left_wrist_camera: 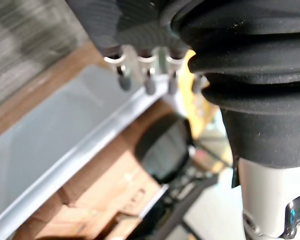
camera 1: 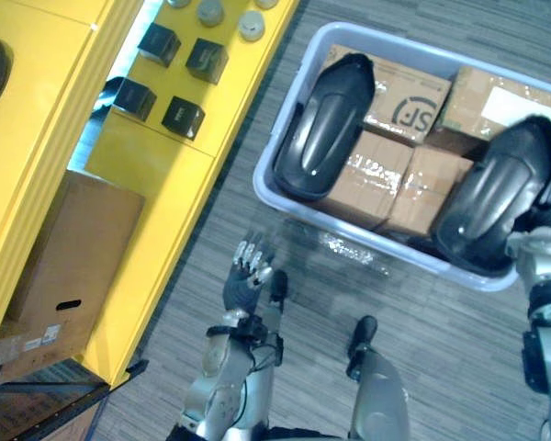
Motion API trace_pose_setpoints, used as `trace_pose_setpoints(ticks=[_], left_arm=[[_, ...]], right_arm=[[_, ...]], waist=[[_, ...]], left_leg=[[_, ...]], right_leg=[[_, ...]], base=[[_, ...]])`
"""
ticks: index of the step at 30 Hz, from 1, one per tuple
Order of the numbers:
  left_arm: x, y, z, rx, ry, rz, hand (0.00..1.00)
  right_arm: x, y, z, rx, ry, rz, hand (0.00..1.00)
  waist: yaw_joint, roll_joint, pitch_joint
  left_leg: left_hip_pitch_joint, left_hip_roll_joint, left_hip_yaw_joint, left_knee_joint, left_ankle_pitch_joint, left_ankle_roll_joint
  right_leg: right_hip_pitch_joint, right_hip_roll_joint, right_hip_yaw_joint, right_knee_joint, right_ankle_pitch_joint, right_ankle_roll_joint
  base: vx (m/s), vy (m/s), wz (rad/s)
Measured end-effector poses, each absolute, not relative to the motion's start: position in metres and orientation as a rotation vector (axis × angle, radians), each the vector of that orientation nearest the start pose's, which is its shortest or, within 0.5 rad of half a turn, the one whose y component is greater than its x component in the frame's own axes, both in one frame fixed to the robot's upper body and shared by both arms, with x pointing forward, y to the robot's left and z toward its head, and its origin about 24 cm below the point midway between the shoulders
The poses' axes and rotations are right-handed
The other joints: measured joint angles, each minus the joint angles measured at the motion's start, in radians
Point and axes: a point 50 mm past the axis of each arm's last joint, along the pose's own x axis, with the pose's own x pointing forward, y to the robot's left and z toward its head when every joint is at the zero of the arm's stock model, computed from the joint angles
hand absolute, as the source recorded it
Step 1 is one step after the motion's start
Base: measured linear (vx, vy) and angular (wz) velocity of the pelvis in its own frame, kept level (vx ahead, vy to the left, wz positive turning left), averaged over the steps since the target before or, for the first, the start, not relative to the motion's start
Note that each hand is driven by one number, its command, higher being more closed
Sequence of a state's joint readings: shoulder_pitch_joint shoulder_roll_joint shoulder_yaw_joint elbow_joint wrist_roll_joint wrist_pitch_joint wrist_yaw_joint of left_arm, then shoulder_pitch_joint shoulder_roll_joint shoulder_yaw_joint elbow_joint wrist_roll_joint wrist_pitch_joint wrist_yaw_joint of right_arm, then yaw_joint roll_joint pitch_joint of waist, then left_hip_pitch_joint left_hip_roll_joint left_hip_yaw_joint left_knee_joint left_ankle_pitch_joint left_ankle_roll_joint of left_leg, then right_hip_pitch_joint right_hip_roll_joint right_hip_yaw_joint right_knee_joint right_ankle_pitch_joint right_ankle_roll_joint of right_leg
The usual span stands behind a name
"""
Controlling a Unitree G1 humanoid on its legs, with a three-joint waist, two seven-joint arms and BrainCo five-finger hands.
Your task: Walk over and take plastic housings, then place them on the shelf
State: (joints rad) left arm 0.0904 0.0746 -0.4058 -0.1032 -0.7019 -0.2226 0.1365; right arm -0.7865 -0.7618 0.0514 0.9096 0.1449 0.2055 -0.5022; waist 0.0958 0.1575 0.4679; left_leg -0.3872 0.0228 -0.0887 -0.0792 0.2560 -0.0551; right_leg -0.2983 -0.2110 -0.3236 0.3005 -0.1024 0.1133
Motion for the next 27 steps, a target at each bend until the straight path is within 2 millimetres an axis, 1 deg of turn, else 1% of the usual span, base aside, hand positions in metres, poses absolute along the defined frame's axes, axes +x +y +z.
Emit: trace_pose_setpoints(ticks=[1,3,6,9,11,14,22,27], left_arm=[[0.222,0.087,0.053,-0.698,-0.034,-0.162,0.0],[0.222,0.087,0.054,-0.7,-0.044,-0.16,0.0],[0.223,0.088,0.054,-0.701,-0.05,-0.156,0.0],[0.223,0.09,0.055,-0.7,-0.054,-0.148,0.0],[0.223,0.09,0.055,-0.7,-0.054,-0.146,0.0],[0.223,0.091,0.054,-0.7,-0.054,-0.145,0.0],[0.222,0.096,0.051,-0.67,-0.044,-0.14,0.0],[0.222,0.098,0.051,-0.651,-0.042,-0.122,0.0]], right_arm=[[0.34,-0.363,0.164,-0.533,0.118,-0.876,1.0],[0.347,-0.347,0.181,-0.569,0.012,-0.833,1.0],[0.351,-0.333,0.199,-0.596,-0.102,-0.81,1.0],[0.354,-0.322,0.209,-0.605,-0.159,-0.781,1.0],[0.355,-0.317,0.212,-0.61,-0.179,-0.764,1.0],[0.357,-0.313,0.212,-0.61,-0.177,-0.755,1.0],[0.362,-0.304,0.199,-0.602,-0.125,-0.722,1.0],[0.364,-0.298,0.197,-0.568,-0.141,-0.717,1.0]], waist=[[0.002,0.0,0.0],[0.005,0.0,0.0],[0.008,0.0,0.0],[0.007,-0.001,0.001],[0.007,-0.001,0.001],[0.007,-0.001,0.001],[0.008,-0.004,0.002],[0.011,-0.004,0.003]], left_leg=[[0.0,0.0,0.0,0.0,0.0,0.0],[0.0,-0.001,0.002,0.0,0.003,0.0],[0.002,-0.001,0.013,0.0,0.003,0.0],[0.006,0.001,0.016,0.0,0.003,0.0],[0.01,0.002,0.017,0.0,0.003,0.0],[0.019,0.003,0.018,0.0,0.003,0.0],[0.019,0.005,0.015,0.0,0.003,0.001],[0.018,0.005,0.014,0.0,0.004,0.001]], right_leg=[[0.0,0.0,0.0,0.0,0.0,0.0],[0.001,-0.001,0.0,0.0,0.0,0.0],[0.001,-0.002,0.0,0.0,0.0,0.0],[0.002,-0.001,0.002,0.001,0.0,0.0],[0.004,0.0,0.004,0.003,0.0,0.0],[0.014,0.0,0.005,0.004,0.0,0.0],[0.017,0.004,0.002,0.003,0.001,0.0],[0.019,0.004,0.0,0.002,0.001,0.0]], base=[[0.02,-0.073,0.01],[0.03,-0.057,0.02],[0.03,-0.055,-0.01],[0.01,-0.055,-0.04],[0.0,-0.055,-0.03],[-0.01,-0.049,-0.01],[-0.02,-0.048,0.0],[0.0,-0.01,0.0]])
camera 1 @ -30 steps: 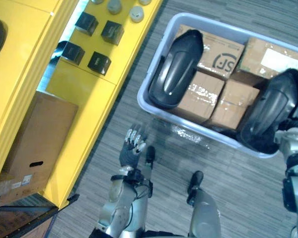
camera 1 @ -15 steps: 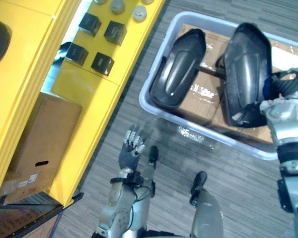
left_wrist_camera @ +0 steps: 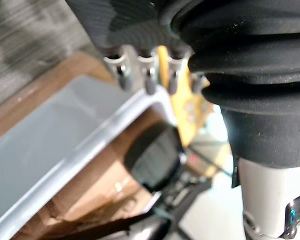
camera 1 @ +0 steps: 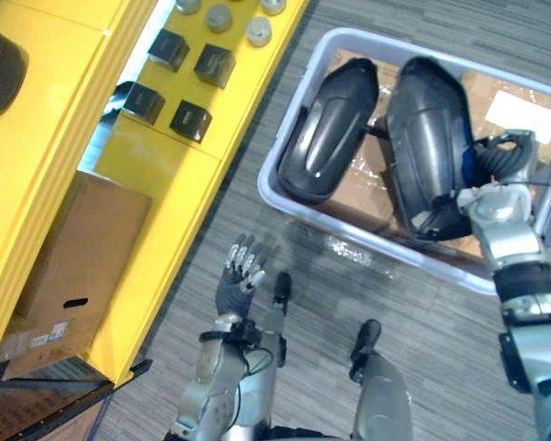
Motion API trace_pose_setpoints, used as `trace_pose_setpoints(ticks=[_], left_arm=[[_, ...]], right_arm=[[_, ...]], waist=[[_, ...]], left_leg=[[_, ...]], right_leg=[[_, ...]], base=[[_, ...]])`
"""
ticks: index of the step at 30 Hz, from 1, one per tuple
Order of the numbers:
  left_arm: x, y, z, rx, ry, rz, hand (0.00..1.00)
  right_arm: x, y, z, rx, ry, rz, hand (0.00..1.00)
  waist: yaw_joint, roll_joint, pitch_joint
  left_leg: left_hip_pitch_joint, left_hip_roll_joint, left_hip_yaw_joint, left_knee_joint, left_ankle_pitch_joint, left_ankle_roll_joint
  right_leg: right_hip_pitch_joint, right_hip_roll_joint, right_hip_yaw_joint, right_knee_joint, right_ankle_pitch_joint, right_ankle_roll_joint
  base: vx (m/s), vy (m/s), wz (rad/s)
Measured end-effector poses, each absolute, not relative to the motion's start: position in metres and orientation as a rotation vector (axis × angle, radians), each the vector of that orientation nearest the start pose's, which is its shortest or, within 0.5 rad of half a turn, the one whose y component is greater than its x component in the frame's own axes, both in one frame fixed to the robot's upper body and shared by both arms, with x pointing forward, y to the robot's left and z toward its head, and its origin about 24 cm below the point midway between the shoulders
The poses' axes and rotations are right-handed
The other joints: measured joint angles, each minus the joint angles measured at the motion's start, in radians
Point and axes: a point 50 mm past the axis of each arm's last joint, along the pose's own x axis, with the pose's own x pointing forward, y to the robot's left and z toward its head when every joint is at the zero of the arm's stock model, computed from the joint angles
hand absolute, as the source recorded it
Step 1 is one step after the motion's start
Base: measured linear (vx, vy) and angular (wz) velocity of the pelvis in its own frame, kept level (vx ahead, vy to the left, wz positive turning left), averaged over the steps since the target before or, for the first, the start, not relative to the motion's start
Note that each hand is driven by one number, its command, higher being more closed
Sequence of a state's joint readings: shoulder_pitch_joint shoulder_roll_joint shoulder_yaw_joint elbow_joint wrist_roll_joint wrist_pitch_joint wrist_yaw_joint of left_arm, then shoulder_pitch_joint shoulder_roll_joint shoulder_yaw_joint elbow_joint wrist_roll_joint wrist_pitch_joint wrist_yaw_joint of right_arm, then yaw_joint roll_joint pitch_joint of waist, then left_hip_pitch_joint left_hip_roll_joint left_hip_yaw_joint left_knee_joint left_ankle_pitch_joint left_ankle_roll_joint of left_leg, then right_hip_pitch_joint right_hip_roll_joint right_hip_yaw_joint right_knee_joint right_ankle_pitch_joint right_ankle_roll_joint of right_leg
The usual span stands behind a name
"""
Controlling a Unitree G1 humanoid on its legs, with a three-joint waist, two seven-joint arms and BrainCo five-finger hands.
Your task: Walk over and take plastic housings, then place them on the shelf
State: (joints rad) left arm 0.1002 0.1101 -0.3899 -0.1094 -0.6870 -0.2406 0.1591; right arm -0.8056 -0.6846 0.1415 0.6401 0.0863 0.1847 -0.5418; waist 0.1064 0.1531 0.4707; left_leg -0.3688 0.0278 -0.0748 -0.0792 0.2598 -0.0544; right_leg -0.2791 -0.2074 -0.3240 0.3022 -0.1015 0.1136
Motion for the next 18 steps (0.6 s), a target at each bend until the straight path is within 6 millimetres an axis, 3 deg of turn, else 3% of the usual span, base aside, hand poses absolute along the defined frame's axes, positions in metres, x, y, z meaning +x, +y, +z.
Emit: trace_pose_setpoints(ticks=[7,13,15,18], left_arm=[[0.227,0.116,0.059,-0.534,-0.113,-0.017,0.0],[0.259,0.129,0.109,-0.375,-0.297,-0.08,0.0],[0.275,0.125,0.124,-0.308,-0.312,-0.134,0.0],[0.292,0.123,0.13,-0.245,-0.287,-0.158,0.0]], right_arm=[[0.362,-0.289,0.204,-0.547,-0.219,-0.737,1.0],[0.364,-0.272,0.193,-0.511,-0.226,-0.7,1.0],[0.366,-0.267,0.19,-0.511,-0.223,-0.686,1.0],[0.369,-0.258,0.191,-0.501,-0.233,-0.665,1.0]], waist=[[-0.009,-0.017,0.009],[-0.012,-0.061,0.017],[-0.026,-0.074,0.018],[-0.026,-0.089,0.014]], left_leg=[[0.025,0.004,0.006,0.0,0.001,-0.002],[0.069,0.019,0.031,-0.001,-0.008,0.001],[0.083,0.019,0.035,-0.001,-0.011,0.005],[0.091,0.023,0.063,-0.001,-0.011,0.005]], right_leg=[[0.021,0.004,0.005,-0.001,0.0,0.0],[0.056,0.018,0.026,-0.014,0.003,-0.003],[0.072,0.018,0.029,-0.024,0.011,-0.003],[0.073,0.023,0.053,-0.039,0.026,-0.001]], base=[[0.0,-0.032,-0.02],[-0.03,-0.051,-0.12],[-0.01,-0.029,-0.08],[-0.01,-0.02,-0.22]])
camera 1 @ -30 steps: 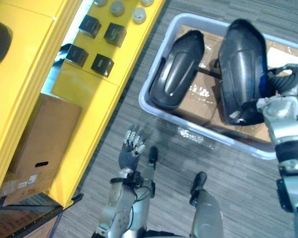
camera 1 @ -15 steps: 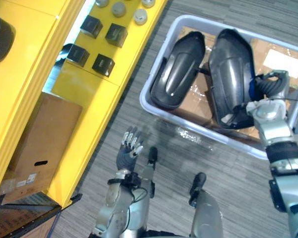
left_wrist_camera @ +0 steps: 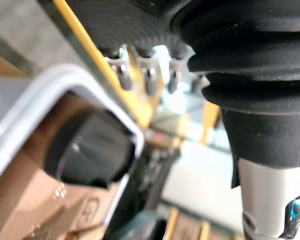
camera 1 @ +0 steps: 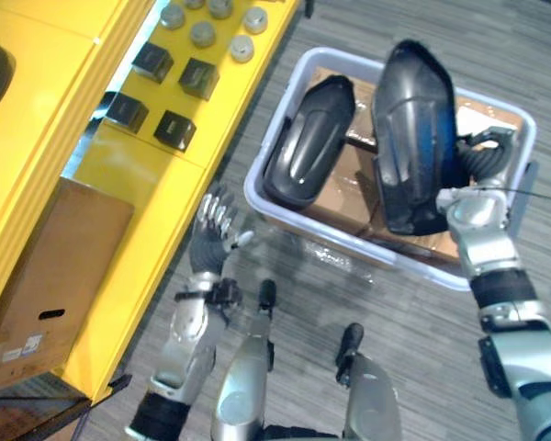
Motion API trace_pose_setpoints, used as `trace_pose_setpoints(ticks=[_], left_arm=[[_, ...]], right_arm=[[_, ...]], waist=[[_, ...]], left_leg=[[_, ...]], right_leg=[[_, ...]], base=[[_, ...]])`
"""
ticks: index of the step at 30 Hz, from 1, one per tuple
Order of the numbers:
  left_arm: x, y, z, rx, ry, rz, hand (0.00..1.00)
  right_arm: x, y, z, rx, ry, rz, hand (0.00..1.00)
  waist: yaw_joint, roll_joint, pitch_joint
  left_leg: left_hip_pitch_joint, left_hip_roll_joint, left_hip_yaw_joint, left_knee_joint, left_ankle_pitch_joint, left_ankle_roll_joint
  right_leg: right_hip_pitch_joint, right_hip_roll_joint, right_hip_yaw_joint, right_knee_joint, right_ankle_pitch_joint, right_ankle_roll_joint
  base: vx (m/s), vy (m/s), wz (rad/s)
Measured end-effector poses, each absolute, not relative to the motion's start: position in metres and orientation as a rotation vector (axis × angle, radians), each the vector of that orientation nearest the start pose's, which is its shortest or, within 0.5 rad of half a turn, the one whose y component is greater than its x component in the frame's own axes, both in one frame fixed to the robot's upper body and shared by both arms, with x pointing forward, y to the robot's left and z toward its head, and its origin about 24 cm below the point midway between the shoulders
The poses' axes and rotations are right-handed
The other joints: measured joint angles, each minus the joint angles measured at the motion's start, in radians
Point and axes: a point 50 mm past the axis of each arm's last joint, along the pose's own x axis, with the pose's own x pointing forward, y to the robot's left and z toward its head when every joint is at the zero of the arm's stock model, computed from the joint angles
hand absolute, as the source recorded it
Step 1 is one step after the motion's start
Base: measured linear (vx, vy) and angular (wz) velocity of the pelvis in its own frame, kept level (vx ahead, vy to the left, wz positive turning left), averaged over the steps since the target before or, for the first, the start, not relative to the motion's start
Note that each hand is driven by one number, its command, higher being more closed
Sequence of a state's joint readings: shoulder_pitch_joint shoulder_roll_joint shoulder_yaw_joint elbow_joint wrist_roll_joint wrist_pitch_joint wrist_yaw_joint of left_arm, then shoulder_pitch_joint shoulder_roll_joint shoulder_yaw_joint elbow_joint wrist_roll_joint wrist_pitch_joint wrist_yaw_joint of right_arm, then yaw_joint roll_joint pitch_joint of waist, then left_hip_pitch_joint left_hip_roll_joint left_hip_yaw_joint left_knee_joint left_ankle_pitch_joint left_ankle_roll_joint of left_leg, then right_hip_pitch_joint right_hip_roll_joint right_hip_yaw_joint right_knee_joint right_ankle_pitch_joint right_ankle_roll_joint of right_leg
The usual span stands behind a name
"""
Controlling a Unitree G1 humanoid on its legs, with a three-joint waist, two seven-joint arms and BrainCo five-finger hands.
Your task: Walk over and take plastic housings, then place them on the shelf
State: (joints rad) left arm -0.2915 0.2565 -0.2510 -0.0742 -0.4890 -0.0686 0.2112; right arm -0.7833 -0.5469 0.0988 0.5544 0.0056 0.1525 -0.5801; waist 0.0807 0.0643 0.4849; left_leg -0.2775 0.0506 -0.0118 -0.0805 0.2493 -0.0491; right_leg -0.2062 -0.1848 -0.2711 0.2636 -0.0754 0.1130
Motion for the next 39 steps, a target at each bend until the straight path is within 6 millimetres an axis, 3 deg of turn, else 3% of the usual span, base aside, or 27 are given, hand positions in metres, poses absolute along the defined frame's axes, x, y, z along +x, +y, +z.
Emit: trace_pose_setpoints(ticks=[4,13,25,31,39], left_arm=[[0.322,0.115,0.143,-0.154,-0.231,-0.212,0.0],[0.352,0.097,0.149,0.006,-0.085,-0.298,0.0],[0.366,0.09,0.135,0.05,0.056,-0.234,0.0],[0.366,0.077,0.143,0.042,0.007,-0.235,0.0],[0.368,0.06,0.157,-0.127,-0.041,-0.295,0.0]], right_arm=[[0.372,-0.244,0.209,-0.488,-0.313,-0.625,1.0],[0.379,-0.216,0.237,-0.43,-0.444,-0.562,1.0],[0.383,-0.181,0.227,-0.388,-0.452,-0.471,1.0],[0.384,-0.165,0.221,-0.386,-0.449,-0.439,1.0],[0.39,-0.15,0.199,-0.396,-0.364,-0.4,1.0]], waist=[[-0.02,-0.002,0.0],[-0.062,-0.014,-0.003],[-0.076,-0.018,-0.005],[-0.076,-0.018,-0.005],[-0.072,-0.018,-0.005]], left_leg=[[0.012,0.006,0.038,-0.001,0.0,0.0],[0.048,0.026,0.078,-0.006,-0.006,0.001],[0.068,0.025,0.1,-0.002,-0.004,0.003],[0.066,0.026,0.097,-0.002,-0.006,0.001],[0.064,0.024,0.091,-0.002,-0.005,0.003]], right_leg=[[0.01,0.009,0.035,-0.046,0.04,0.001],[0.056,0.031,0.062,-0.118,0.085,-0.003],[0.088,0.037,0.08,-0.168,0.119,0.0],[0.089,0.039,0.078,-0.174,0.125,0.0],[0.098,0.04,0.074,-0.192,0.134,0.002]], base=[[0.01,-0.016,-0.25],[-0.01,-0.027,-0.14],[0.01,-0.016,-0.04],[0.0,0.0,0.0],[-0.01,-0.011,0.02]])
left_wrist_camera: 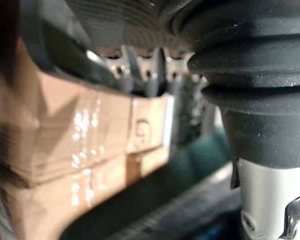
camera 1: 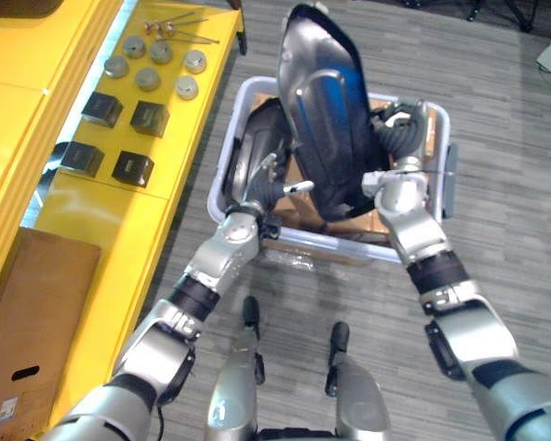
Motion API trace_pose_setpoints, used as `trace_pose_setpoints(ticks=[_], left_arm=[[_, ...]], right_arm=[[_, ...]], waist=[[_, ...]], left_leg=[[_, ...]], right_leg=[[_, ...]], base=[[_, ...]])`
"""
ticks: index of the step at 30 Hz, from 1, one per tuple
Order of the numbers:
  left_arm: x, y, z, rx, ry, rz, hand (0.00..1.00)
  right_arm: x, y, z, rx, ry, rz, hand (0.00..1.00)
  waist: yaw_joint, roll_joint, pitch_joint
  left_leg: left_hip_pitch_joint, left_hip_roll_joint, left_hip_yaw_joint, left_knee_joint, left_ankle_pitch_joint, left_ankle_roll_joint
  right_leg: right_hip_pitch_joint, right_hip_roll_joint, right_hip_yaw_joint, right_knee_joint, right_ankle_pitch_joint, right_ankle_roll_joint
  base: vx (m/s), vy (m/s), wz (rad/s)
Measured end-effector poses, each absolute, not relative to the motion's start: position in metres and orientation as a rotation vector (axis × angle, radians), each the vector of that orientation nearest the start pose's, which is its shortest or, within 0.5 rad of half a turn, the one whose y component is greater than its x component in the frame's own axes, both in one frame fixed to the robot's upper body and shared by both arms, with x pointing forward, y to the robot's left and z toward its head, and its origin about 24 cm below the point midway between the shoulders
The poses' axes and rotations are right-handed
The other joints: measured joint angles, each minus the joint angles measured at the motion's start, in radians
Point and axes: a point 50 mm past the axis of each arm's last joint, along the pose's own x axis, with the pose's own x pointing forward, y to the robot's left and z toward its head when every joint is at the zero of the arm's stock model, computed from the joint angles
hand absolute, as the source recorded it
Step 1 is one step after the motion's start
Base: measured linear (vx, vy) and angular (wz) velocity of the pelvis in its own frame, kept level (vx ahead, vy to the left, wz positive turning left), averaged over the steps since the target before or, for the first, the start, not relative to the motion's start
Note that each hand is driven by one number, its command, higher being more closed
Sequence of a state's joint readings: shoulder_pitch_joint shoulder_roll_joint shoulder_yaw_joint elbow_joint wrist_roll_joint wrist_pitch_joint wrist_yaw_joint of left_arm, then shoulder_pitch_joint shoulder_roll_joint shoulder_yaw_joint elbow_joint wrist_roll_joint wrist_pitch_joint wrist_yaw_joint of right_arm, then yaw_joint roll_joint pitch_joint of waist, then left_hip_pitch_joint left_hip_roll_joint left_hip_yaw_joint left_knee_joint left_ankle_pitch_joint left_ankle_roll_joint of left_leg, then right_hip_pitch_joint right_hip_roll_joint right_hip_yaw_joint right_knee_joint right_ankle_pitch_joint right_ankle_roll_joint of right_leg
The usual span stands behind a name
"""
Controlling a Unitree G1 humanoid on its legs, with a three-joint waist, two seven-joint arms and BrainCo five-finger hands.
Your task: Walk over and take plastic housings, then place them on the shelf
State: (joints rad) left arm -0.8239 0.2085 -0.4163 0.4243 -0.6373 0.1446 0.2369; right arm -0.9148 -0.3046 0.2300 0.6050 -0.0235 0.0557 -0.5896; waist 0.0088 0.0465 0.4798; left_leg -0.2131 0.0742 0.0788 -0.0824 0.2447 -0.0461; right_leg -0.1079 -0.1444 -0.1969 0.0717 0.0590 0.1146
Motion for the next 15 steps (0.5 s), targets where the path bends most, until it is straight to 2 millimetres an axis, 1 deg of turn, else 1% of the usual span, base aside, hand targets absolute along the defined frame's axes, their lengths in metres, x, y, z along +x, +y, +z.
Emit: trace_pose_setpoints(ticks=[3,7,9,12,15], left_arm=[[0.365,0.049,0.157,-0.201,-0.029,-0.351,0.0],[0.366,0.045,0.154,-0.195,-0.011,-0.359,0.0],[0.366,0.045,0.152,-0.2,-0.001,-0.354,0.0],[0.368,0.042,0.151,-0.169,0.016,-0.336,0.0],[0.369,0.041,0.147,-0.12,0.032,-0.293,0.0]], right_arm=[[0.393,-0.149,0.188,-0.418,-0.323,-0.401,1.0],[0.395,-0.149,0.185,-0.433,-0.315,-0.413,1.0],[0.397,-0.145,0.19,-0.426,-0.333,-0.416,1.0],[0.397,-0.137,0.202,-0.39,-0.389,-0.428,1.0],[0.396,-0.122,0.212,-0.347,-0.441,-0.418,1.0]], waist=[[0.001,0.0,0.0],[-0.003,0.0,0.0],[-0.003,0.0,0.0],[0.001,0.0,0.0],[0.001,0.0,0.0]], left_leg=[[-0.003,-0.001,-0.006,0.0,0.0,0.0],[-0.012,0.0,-0.017,0.0,0.002,-0.002],[-0.014,0.0,-0.019,0.0,0.002,-0.002],[-0.015,0.0,-0.019,0.0,0.002,-0.002],[-0.014,0.001,-0.019,0.001,0.002,-0.002]], right_leg=[[0.0,0.0,-0.006,-0.002,0.0,0.0],[0.0,0.002,-0.019,-0.006,0.0,0.0],[0.0,0.003,-0.021,-0.008,0.0,0.0],[0.0,0.003,-0.022,-0.008,0.0,0.0],[0.001,0.003,-0.022,-0.009,0.0,0.0]], base=[[0.0,-0.019,0.03],[-0.01,-0.028,0.08],[0.0,-0.013,0.02],[0.0,0.0,0.0],[0.0,0.0,0.0]])
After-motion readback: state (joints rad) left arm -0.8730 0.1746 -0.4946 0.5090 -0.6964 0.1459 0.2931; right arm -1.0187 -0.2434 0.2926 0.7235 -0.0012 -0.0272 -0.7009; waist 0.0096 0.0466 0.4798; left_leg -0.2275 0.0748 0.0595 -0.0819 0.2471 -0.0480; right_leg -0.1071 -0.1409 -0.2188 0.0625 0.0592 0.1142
